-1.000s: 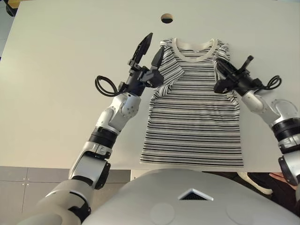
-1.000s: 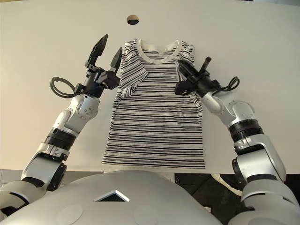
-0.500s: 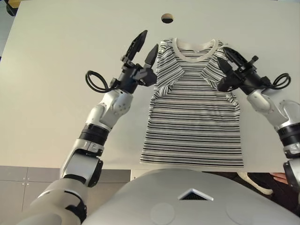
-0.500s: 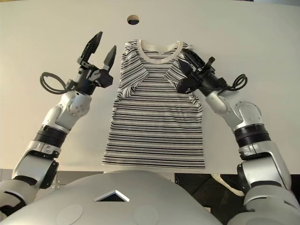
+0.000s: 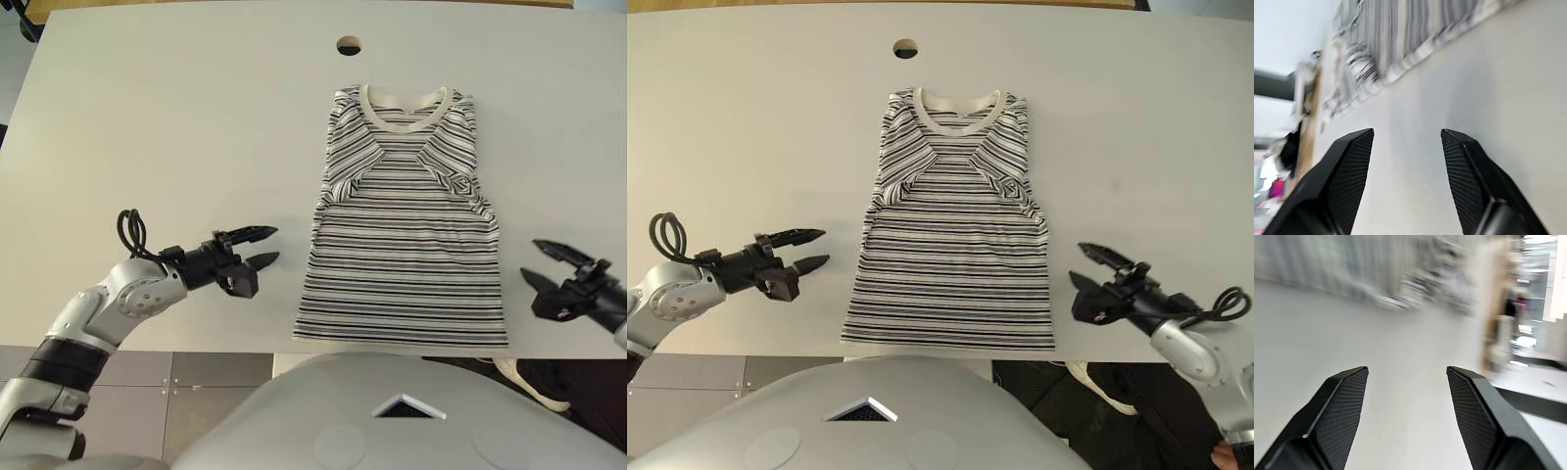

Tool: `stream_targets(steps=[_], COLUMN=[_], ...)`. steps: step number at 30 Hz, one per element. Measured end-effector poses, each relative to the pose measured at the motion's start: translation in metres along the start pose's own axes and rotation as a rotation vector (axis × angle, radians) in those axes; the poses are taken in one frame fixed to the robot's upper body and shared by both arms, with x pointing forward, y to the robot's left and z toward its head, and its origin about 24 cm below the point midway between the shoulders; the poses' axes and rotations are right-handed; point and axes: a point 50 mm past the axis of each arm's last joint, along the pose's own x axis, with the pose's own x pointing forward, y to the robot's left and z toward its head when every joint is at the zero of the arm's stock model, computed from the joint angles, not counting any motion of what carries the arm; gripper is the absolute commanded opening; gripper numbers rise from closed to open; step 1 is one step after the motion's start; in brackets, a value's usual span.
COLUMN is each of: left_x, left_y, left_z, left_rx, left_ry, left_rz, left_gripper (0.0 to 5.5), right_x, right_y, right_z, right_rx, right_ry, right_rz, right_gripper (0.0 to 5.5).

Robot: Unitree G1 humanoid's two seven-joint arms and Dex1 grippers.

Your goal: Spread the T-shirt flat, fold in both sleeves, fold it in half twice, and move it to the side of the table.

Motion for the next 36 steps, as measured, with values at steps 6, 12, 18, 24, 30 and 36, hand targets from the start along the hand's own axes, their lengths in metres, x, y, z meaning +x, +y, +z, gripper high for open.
stream_targets(steps=[6,12,18,24,30,36], left_x=[-0.002,0.008,0.018,0.027,0.028,0.026], left_y=[-0.005,-0.003,-0.005,-0.008,-0.012,-0.019], left_z=[0.022,0.036,0.041,0.046,0.048,0.049], left_rx=[0.017,0.056,0.051,0.051,0.057,0.046], left_ry=[-0.116,-0.224,-0.275,-0.333,-0.357,-0.373], left_rz=[-0.23,-0.343,-0.334,-0.332,-0.352,-0.385], left_gripper=[3.01,3.01,3.01,3.01,2.36,1.21], right_x=[0.002,-0.005,-0.007,-0.004,0.0,0.002], right_y=[-0.004,-0.005,-0.008,-0.006,-0.007,-0.001], right_z=[0.029,0.037,0.035,0.04,0.046,0.051], right_rx=[-0.115,-0.189,-0.216,-0.233,-0.246,-0.231], right_ry=[-0.146,-0.236,-0.233,-0.273,-0.319,-0.357], right_rz=[0.205,0.389,0.43,0.451,0.475,0.526], right_gripper=[3.02,3.02,3.02,3.02,2.66,1.26])
